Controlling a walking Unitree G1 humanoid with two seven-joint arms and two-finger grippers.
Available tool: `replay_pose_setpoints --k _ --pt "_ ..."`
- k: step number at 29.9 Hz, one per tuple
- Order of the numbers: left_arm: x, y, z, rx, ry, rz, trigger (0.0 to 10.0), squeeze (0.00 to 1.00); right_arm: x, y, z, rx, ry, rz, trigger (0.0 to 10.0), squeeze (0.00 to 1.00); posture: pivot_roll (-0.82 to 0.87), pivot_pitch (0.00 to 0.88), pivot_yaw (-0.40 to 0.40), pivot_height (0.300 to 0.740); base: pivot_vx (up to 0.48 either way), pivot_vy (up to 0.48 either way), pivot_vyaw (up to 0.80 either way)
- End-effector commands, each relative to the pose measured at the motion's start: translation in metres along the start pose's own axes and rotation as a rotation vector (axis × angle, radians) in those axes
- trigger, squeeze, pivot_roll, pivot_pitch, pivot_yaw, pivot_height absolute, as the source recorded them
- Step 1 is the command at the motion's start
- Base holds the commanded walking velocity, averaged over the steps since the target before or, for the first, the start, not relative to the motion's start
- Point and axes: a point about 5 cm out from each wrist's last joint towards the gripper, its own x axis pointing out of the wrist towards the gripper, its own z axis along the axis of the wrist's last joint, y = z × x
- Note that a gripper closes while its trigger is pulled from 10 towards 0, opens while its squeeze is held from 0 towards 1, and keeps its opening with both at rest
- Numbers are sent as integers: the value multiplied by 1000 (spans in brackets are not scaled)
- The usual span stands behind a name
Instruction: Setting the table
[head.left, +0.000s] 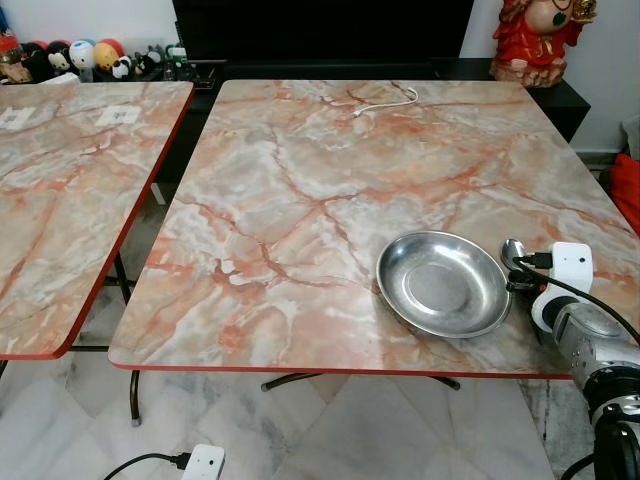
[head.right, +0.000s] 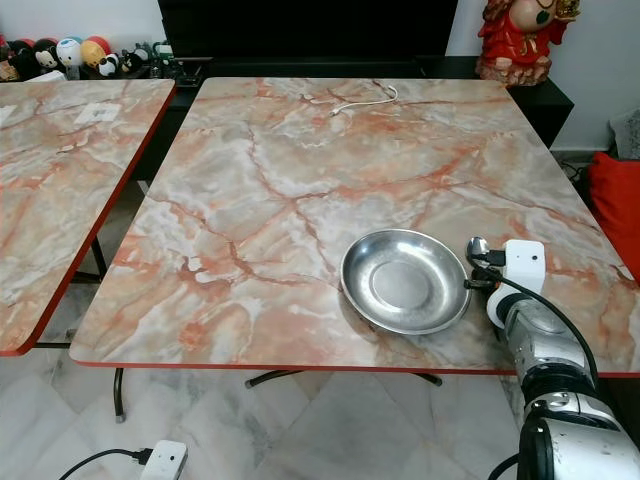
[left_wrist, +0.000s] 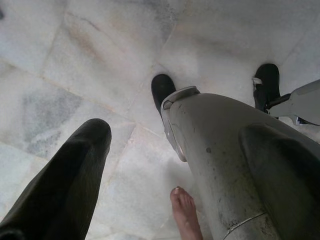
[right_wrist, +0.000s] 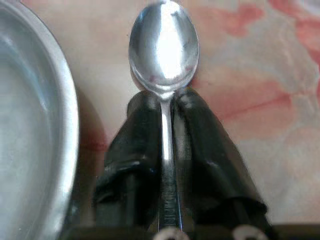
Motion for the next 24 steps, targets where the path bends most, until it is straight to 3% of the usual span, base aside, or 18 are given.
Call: replay_pose_setpoints --k 1,2,3,4,18,24 --pt "-1 2 -10 17 42 -5 10000 0 -1 -2 7 -21 -14 0 10000 992 16 91 -2 740 0 0 0" --pt "-1 2 -10 17 42 -5 10000 0 -1 -2 7 -22 -14 -3 10000 980 15 91 -2 740 0 0 0" --pt "-1 2 -10 18 42 -5 10000 0 -1 -3 7 -23 -14 -8 10000 541 15 91 -2 740 0 0 0" --pt "-1 1 -10 18 42 -5 10000 0 -1 -3 8 -22 -15 -10 10000 0 16 91 -3 740 0 0 0" --pt "-1 1 -10 23 44 -9 10000 0 -4 -10 19 -36 -55 -45 10000 0 12 91 -3 740 0 0 0" --pt "-1 1 -10 26 43 -10 10000 0 -7 -13 34 -20 -160 -76 10000 0 12 91 -3 740 0 0 0"
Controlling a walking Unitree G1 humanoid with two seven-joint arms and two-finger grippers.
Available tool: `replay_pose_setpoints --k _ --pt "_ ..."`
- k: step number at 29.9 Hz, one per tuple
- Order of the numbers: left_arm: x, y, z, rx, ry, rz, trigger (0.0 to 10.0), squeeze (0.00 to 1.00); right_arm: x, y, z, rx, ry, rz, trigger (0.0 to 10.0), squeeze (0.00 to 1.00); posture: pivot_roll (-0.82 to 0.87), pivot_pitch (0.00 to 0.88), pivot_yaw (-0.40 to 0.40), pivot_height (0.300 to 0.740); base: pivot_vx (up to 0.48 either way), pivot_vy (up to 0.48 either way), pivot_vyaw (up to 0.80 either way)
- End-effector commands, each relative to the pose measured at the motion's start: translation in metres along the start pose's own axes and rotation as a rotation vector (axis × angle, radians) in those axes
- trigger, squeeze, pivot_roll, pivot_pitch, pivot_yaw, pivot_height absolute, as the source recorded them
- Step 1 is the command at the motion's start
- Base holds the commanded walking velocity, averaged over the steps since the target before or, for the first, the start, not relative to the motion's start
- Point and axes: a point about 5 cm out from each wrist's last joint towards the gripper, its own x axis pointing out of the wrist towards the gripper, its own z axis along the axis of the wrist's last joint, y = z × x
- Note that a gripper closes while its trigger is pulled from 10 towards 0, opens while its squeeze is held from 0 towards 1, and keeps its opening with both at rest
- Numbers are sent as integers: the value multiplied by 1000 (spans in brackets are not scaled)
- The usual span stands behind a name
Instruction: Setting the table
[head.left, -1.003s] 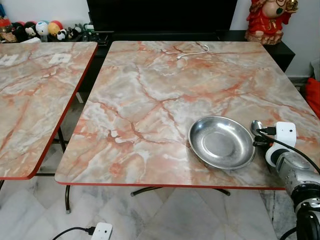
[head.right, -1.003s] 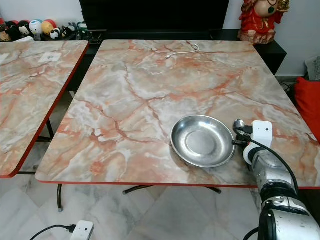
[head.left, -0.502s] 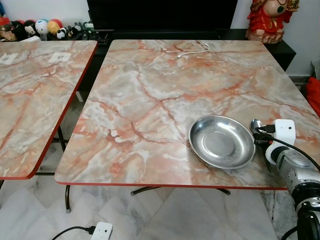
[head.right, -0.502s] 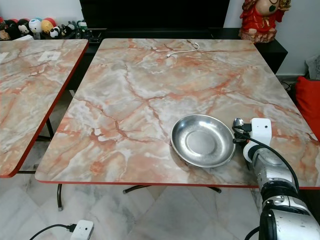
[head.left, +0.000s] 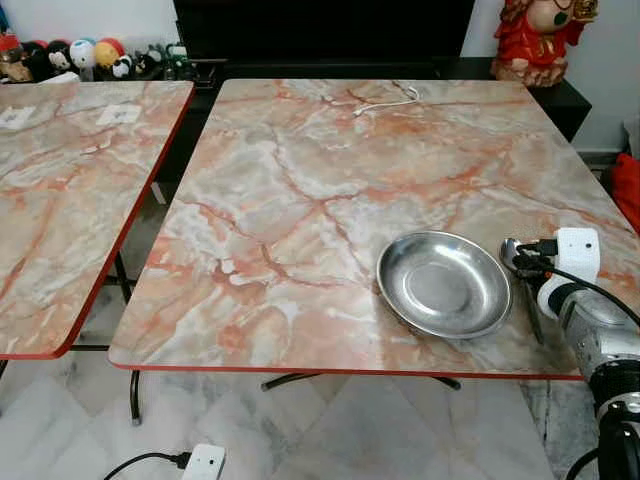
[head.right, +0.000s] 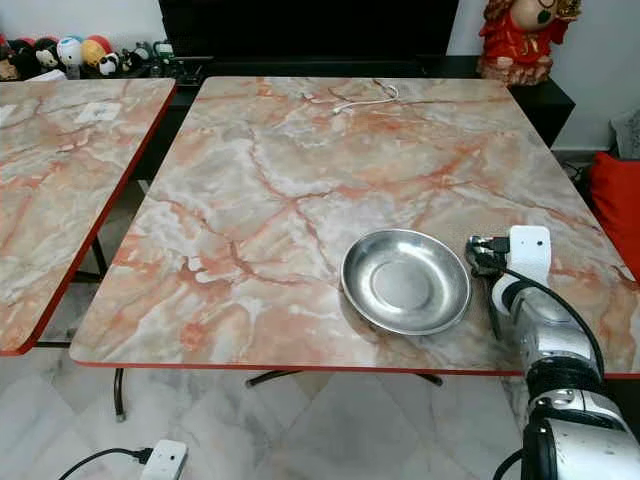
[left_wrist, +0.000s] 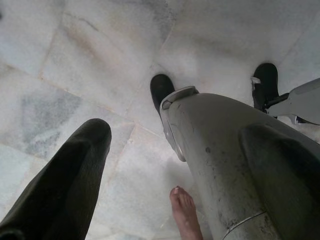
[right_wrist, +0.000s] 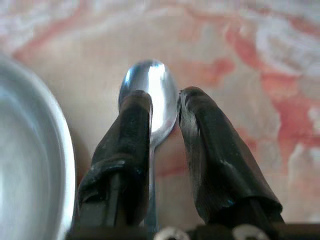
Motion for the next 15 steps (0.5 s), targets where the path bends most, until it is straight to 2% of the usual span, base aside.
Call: replay_pose_setpoints --k 1,6,8,11,13,15 --pt "-1 1 -11 22 44 -3 10000 0 -3 -9 13 9 -87 -45 10000 0 12 91 -3 740 0 0 0" --pt "-1 1 -11 20 42 2 10000 0 -14 -7 37 45 -334 -75 10000 0 10 90 -4 740 0 0 0" --pt "-1 1 -11 20 41 5 10000 0 -17 -5 39 48 -366 -77 10000 0 10 90 -4 740 0 0 0" --pt "-1 2 -12 -4 26 23 10000 0 -36 9 21 97 -468 -137 10000 0 10 83 -17 740 0 0 0" --pt "-1 2 -12 -5 25 24 10000 0 -40 11 18 104 -487 -155 10000 0 9 82 -18 740 0 0 0" --pt "-1 1 -13 -1 27 22 10000 0 -60 16 8 20 -564 -215 10000 0 13 79 -22 740 0 0 0"
